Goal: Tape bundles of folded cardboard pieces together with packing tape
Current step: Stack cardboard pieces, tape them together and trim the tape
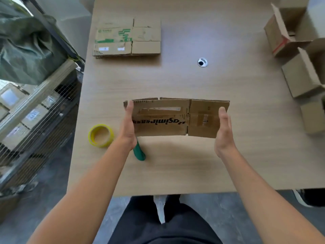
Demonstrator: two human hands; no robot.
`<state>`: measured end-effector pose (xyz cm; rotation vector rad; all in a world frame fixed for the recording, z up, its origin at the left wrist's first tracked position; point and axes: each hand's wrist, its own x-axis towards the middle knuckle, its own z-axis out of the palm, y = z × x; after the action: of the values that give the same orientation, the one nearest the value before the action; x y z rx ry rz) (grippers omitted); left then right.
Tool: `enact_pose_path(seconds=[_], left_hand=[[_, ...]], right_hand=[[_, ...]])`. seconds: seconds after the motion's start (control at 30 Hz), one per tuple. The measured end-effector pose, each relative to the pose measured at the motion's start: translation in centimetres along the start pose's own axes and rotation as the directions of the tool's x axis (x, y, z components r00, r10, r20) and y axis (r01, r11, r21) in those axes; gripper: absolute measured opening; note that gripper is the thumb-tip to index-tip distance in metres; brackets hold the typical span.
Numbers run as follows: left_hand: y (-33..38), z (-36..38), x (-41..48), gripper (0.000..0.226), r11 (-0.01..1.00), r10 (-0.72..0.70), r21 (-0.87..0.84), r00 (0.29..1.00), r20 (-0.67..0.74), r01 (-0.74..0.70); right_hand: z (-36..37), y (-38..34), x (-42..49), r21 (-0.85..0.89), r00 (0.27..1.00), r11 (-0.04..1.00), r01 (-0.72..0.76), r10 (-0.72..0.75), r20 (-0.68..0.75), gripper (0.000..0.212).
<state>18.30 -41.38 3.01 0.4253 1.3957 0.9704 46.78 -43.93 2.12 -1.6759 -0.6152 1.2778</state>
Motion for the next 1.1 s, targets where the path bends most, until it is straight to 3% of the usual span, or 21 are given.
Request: enact_pose_path(seconds=[0.1,0.17,0.3,0.43,0.57,0.67,0.73,0.87,0.97,1.03,1.1], left_hand=[[-1.8,0.7,-2.3,0.063,1.000,0.018,-0.001,0.999,-0.045,-0.018],[-2.5,0.7,-3.4,0.065,1.000,0.023,-0.004,1.000,-0.008,-0.023],[-3.4,-0.1,-5.1,0.076,1.000,0.005,0.028,1.000,0.026,-0.006],[-4.3,-2.1,-6.8,0.047,0.997,-0.020,0.081,0.998,0.064,0.014],[-5.2,-4.5,-8.4,0.027,0.999,-0.040,0.022,0.994,0.103,0.038],[-5.8,-4.4,-9.9,0.043,0.995,-0.068,0.087,0.976,0.207,0.051],[-6.4,-3.2,-10.8,0.052,0.984,-0.041,0.176,0.980,0.193,0.007],[-7.8,-1.3,-10.7,0.081,0.921,0.096,0.348,0.966,0.239,-0.178],[-8.1,-1.7,-9.0,0.093,0.768,0.233,0.551,0.944,0.234,-0.326],[-7.1,-1.7,-7.5,0.088,0.753,0.200,0.592,0.957,0.208,-0.286],[-5.9,-1.4,-6.7,0.079,0.773,0.136,0.594,0.972,0.192,-0.225]], right_hand=[[-1.4,0.3,-2.0,-0.059,0.992,0.991,-0.118,0.115,-0.055,0.132],[-2.0,0.4,-3.0,0.037,0.981,0.982,-0.184,0.186,-0.060,0.131],[-2.8,0.8,-5.3,0.209,0.982,0.964,-0.165,0.180,-0.056,0.098],[-2.3,1.8,-8.1,0.189,0.990,0.976,-0.107,0.123,-0.070,0.087],[-1.0,2.1,-11.5,0.184,0.997,0.981,-0.061,0.071,-0.044,0.066],[0.1,3.0,-13.4,0.028,0.997,0.999,-0.017,0.015,0.076,0.049],[0.9,4.1,-14.5,-0.123,0.988,0.992,0.014,0.005,0.153,0.037],[1.4,6.3,-14.5,-0.489,0.972,0.858,0.160,-0.052,0.228,0.029],[0.4,5.8,-12.8,-0.410,0.990,0.903,0.128,-0.090,0.111,0.024],[-0.5,4.8,-10.8,-0.243,0.999,0.969,0.049,-0.053,-0.006,0.024],[-1.1,3.7,-9.2,-0.179,1.000,0.984,0.015,-0.013,0.010,0.027]])
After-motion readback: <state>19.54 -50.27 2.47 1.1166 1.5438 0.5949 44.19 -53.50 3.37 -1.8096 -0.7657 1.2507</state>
